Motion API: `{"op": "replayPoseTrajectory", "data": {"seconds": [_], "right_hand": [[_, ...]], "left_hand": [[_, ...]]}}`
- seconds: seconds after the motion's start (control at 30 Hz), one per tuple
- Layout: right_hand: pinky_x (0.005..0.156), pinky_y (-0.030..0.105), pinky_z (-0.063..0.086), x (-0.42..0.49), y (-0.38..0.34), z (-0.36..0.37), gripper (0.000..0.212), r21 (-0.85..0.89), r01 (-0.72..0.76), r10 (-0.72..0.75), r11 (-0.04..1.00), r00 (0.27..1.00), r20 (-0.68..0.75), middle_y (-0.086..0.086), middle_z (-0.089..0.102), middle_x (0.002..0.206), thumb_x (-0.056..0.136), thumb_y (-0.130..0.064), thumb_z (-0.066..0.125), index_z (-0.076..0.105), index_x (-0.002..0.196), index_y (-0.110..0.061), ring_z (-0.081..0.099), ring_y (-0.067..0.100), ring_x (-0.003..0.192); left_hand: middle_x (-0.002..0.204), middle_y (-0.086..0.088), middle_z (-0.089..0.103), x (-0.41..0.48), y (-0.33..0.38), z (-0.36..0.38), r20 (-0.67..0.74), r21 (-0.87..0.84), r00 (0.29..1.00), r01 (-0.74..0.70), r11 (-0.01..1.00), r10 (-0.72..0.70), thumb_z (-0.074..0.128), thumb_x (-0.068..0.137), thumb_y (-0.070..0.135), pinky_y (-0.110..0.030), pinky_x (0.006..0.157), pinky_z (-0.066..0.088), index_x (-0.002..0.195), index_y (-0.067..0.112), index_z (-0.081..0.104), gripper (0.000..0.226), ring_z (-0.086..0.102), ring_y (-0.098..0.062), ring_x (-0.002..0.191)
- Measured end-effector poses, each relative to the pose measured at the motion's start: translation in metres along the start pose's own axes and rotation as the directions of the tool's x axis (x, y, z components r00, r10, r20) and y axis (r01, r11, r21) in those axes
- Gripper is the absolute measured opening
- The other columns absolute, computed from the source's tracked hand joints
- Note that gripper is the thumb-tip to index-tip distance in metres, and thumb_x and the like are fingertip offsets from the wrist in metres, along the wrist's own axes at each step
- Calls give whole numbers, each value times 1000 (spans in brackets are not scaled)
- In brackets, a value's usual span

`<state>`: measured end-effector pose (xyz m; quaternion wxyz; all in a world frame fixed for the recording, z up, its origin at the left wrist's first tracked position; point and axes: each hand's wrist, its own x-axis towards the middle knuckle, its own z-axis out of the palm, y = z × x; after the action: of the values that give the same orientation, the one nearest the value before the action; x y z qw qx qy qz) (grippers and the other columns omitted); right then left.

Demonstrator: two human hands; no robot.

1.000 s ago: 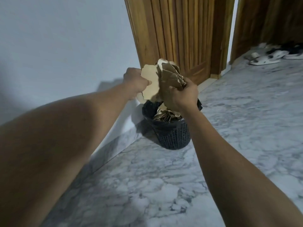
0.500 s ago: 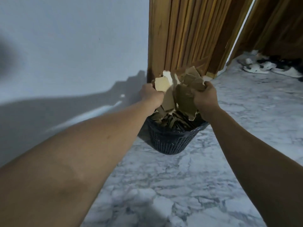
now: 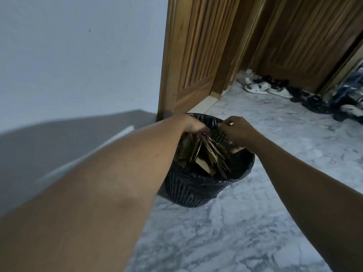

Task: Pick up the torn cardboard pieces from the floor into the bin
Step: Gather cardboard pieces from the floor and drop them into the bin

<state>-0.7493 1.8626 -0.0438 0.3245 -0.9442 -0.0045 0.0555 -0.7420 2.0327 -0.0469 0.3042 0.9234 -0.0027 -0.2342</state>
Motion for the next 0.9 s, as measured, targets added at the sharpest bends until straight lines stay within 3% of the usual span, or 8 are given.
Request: {"op": "replayPoseTrajectory", "data": {"seconds": [0.1,0.27,0.37,0.47,0.53,0.6,0.83,0.9], "right_hand": [[79,39,56,-2,-5,7,52,-242,-33,83,970,976,201,11,58,132,93,-39,67,53,138,-17,62,30,106],[102,32,42,10,5,43,87,-464,89,117,881,910,397,0,44,152,78,-39,81,33,151,-38,49,27,131],[102,33,42,15,20,62,69,-468,142,9,872,952,306,4,50,149,87,-48,66,40,148,-29,53,29,127],[92,41,49,20,23,54,55,-572,95,-23,815,991,132,13,58,134,94,-48,51,39,139,-21,59,36,115],[68,38,50,14,14,39,31,-512,72,-66,856,997,30,12,62,104,95,-34,50,43,120,-17,62,33,88],[51,32,35,8,5,30,16,-462,92,-127,882,991,-44,8,54,82,97,-25,47,40,107,-16,53,27,68],[53,33,37,-2,0,37,16,-123,227,-251,966,940,-232,1,55,79,104,-35,42,39,105,-19,54,20,67],[52,31,33,3,2,33,15,-18,226,-221,974,933,-283,1,56,83,103,-32,46,41,108,-19,55,20,71]], "left_hand": [[125,-16,61,14,-22,4,57,74,996,60,995,-64,67,92,33,-36,84,49,120,5,62,40,60,-31,101],[133,-17,57,39,-43,26,-112,44,992,65,997,-60,63,93,28,-42,97,50,131,6,56,45,59,-33,111],[146,-17,43,43,-50,30,-383,228,921,24,973,67,50,97,29,-47,95,47,134,10,53,42,51,-38,123],[141,-16,45,33,-55,26,-472,280,873,22,960,118,51,97,30,-45,85,47,132,13,55,39,51,-37,120],[129,-12,58,25,-55,24,-395,229,913,-10,973,103,51,97,27,-40,81,46,122,13,62,31,59,-32,108],[121,-10,64,23,-55,25,-258,209,962,-32,977,87,54,95,30,-43,89,49,120,15,64,30,60,-32,103],[118,-13,64,9,-54,17,-148,155,986,-51,987,74,55,96,35,-41,96,48,117,10,61,33,61,-29,103],[118,-6,64,7,-49,22,-126,195,988,-68,978,94,70,79,55,-43,95,52,122,19,59,58,62,-28,103]]}}
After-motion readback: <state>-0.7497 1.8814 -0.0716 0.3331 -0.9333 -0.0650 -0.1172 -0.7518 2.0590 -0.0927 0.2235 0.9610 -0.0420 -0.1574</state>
